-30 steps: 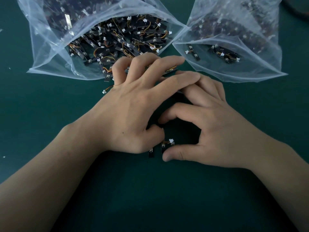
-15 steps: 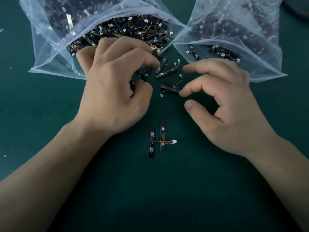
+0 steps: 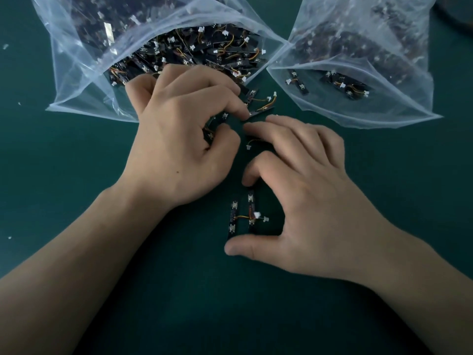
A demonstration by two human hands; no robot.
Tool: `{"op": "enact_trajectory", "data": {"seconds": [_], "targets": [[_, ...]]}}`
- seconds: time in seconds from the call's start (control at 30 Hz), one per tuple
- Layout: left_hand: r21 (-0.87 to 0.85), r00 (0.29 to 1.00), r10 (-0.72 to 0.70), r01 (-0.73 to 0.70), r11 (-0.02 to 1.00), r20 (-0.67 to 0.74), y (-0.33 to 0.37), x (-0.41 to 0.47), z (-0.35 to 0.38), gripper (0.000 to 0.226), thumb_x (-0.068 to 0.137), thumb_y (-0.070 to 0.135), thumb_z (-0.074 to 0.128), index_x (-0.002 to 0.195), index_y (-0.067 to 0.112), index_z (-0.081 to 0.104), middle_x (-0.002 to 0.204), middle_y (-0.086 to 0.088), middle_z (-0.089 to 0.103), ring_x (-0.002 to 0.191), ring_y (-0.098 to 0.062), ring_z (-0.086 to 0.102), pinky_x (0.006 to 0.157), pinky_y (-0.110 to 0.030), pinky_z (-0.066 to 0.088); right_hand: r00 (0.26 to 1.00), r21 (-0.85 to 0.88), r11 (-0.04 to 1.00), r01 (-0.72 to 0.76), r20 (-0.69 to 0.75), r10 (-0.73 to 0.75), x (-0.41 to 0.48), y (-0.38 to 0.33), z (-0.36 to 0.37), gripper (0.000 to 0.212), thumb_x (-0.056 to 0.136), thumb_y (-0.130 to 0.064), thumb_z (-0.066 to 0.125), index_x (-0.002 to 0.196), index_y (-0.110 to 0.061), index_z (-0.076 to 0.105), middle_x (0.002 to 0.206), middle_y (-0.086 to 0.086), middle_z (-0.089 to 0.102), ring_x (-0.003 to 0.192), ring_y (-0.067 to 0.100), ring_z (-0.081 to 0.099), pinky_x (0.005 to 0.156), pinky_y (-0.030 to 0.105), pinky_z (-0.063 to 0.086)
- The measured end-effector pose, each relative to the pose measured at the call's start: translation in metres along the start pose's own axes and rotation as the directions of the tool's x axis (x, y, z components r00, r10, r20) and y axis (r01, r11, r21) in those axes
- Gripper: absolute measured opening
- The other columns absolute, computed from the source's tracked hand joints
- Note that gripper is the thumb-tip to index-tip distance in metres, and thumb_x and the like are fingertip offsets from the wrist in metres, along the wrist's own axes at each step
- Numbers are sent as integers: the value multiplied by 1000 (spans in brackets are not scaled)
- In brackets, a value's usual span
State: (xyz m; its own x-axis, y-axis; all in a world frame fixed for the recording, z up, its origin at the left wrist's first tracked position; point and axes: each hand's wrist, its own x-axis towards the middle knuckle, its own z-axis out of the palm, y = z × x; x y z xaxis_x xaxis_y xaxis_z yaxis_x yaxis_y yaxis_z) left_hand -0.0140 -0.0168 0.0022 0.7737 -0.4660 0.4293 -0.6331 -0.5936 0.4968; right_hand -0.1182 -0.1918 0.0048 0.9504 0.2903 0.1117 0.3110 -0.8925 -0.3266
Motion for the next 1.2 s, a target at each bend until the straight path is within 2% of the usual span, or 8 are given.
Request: {"op": "enact_trajectory", "data": {"seconds": [0.27,0.7,0.8,0.97,1.2], "targets": [[-11,1000,-3,3,1000,9,1,0,0,28,82,12,57,94,26,79,117,13,70,122,-11,56,99,-41,21,1000,32,999,-10,21,9,0,7,1,77,73,-91,60,108,-22,59,158,2,41,156,23,23,122,44,13],[-16,1000,0,0,1000,13,2,0,-1,26,82,14,57,92,25,78,114,14,70,120,-10,57,100,-47,25,996,89,994,58,55,-63,-2,8,-1,59,83,-75,67,114,-24,66,157,1,42,156,23,23,123,46,15],[-15,1000,-2,2,1000,14,2,0,-2,25,83,14,58,92,25,78,113,14,70,120,-10,57,100,-46,25,996,75,995,65,54,-69,-2,7,-1,65,80,-81,65,114,-24,67,157,1,43,156,23,24,123,45,14],[-11,1000,-3,3,1000,13,2,0,-2,25,83,14,57,90,25,78,112,15,70,120,-8,56,100,-50,27,999,13,1000,11,30,-12,-2,-5,4,87,70,-94,59,114,-19,61,158,4,42,156,25,24,124,49,16],[-20,1000,-4,4,1000,17,2,0,-1,25,84,17,56,90,26,78,113,15,70,120,-8,56,99,-46,25,1000,48,999,-6,20,5,-2,-6,5,68,79,-80,63,109,-19,59,156,4,43,156,24,25,122,49,18]]}}
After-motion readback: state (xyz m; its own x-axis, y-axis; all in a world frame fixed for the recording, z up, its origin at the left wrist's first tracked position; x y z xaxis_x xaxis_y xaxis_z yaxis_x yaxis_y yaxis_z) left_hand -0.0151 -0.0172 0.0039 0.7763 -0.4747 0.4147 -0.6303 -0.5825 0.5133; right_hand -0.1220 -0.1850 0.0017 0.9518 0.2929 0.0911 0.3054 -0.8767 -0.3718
